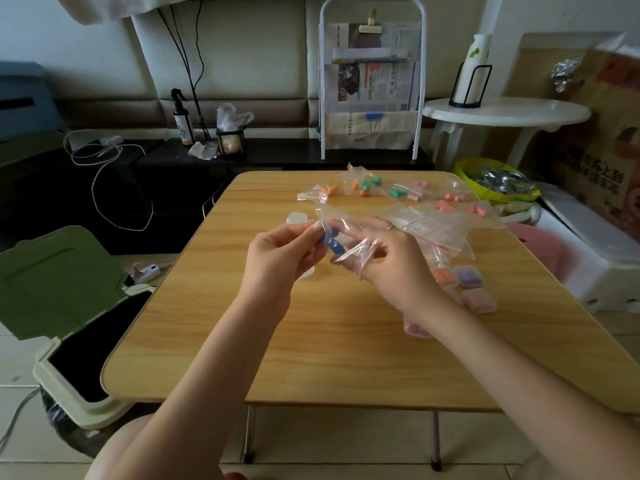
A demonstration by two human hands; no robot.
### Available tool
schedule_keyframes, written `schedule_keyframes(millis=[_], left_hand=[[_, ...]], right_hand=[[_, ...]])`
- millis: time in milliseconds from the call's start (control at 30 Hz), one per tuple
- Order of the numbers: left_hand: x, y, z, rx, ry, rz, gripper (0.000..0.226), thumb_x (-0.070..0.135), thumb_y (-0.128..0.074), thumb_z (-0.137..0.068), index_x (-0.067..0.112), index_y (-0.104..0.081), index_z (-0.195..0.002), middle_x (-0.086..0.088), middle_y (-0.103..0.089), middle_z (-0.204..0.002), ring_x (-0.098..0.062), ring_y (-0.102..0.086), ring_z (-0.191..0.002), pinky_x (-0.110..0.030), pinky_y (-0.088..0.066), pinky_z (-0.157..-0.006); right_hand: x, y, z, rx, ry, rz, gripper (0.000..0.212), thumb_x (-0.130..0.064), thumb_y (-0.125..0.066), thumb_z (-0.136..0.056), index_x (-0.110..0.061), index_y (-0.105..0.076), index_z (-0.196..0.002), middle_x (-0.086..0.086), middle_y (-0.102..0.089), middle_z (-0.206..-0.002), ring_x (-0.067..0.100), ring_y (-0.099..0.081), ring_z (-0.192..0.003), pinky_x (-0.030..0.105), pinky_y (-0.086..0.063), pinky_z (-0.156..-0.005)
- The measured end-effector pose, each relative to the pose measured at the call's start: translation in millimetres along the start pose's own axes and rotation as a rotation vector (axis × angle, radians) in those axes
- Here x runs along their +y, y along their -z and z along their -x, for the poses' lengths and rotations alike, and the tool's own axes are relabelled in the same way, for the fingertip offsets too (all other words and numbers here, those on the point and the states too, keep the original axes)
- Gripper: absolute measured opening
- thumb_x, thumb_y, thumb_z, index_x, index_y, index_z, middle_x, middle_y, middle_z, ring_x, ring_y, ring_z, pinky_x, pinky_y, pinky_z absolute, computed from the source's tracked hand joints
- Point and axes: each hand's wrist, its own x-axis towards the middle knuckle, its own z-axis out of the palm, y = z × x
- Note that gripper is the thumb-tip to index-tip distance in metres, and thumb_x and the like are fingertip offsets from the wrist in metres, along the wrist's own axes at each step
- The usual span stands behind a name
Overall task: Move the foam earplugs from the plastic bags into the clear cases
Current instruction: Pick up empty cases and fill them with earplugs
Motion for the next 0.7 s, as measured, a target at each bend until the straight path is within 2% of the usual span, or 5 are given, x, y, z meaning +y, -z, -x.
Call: schedule_keyframes(millis=[67, 167, 267, 433, 700], left_hand=[[0.1, 0.1, -0.4, 0.042, -0.048, -0.075, 0.002, 0.011, -0.073, -0.076, 0.01, -0.072, -0.075, -0.004, -0.069, -0.065, -0.011, -0.064, -0.061, -0.018, -0.054, -0.061], [1.3, -0.3, 0.7, 0.087, -0.127, -0.173, 0.009, 0.01, -0.075, -0.078, 0.009, -0.066, -0.08, -0.002, -0.07, -0.063, -0.011, -0.066, -0.059, -0.02, -0.055, -0.061], [3.2, -1.4, 3.7, 0.068, -0.125, -0.155, 0.01, 0.008, -0.073, -0.079, 0.008, -0.065, -0.086, -0.005, -0.072, -0.067, -0.013, -0.069, -0.061, -0.021, -0.055, -0.061], [1.9, -0.7, 5.8, 0.031, -0.101, -0.171, 0.019, 0.002, -0.07, -0.081, 0.009, -0.061, -0.096, -0.009, -0.073, -0.075, -0.018, -0.072, -0.071, -0.021, -0.056, -0.063], [-1.0, 2.1, 3.9, -0.034, -0.02, -0.141, 0.02, -0.003, -0.067, -0.082, 0.007, -0.057, -0.096, -0.008, -0.066, -0.08, -0.013, -0.066, -0.07, -0.021, -0.055, -0.067]], right_hand=[[-1.0, 0.7, 0.1, 0.017, -0.021, -0.053, 0.044, -0.018, -0.08, -0.072, -0.016, -0.07, -0.115, -0.015, -0.056, -0.116, 0.004, -0.06, -0.101, 0.021, -0.051, -0.088], [-3.0, 1.7, 0.0, -0.028, -0.053, -0.159, 0.035, -0.012, -0.078, -0.076, -0.03, -0.07, -0.105, -0.019, -0.053, -0.117, 0.01, -0.058, -0.109, 0.022, -0.049, -0.092], [-3.4, 3.7, -1.7, -0.024, -0.098, -0.24, 0.026, -0.013, -0.075, -0.079, -0.031, -0.071, -0.097, -0.011, -0.056, -0.118, 0.01, -0.056, -0.112, 0.009, -0.046, -0.086], [-3.4, 3.4, -0.8, -0.065, -0.116, -0.154, 0.017, -0.02, -0.074, -0.08, -0.028, -0.069, -0.094, -0.007, -0.057, -0.118, -0.004, -0.051, -0.104, -0.004, -0.036, -0.075], [0.3, -1.6, 1.5, -0.099, -0.066, 0.047, 0.013, -0.031, -0.067, -0.087, -0.024, -0.062, -0.097, -0.014, -0.054, -0.098, -0.009, -0.051, -0.083, 0.001, -0.037, -0.067]])
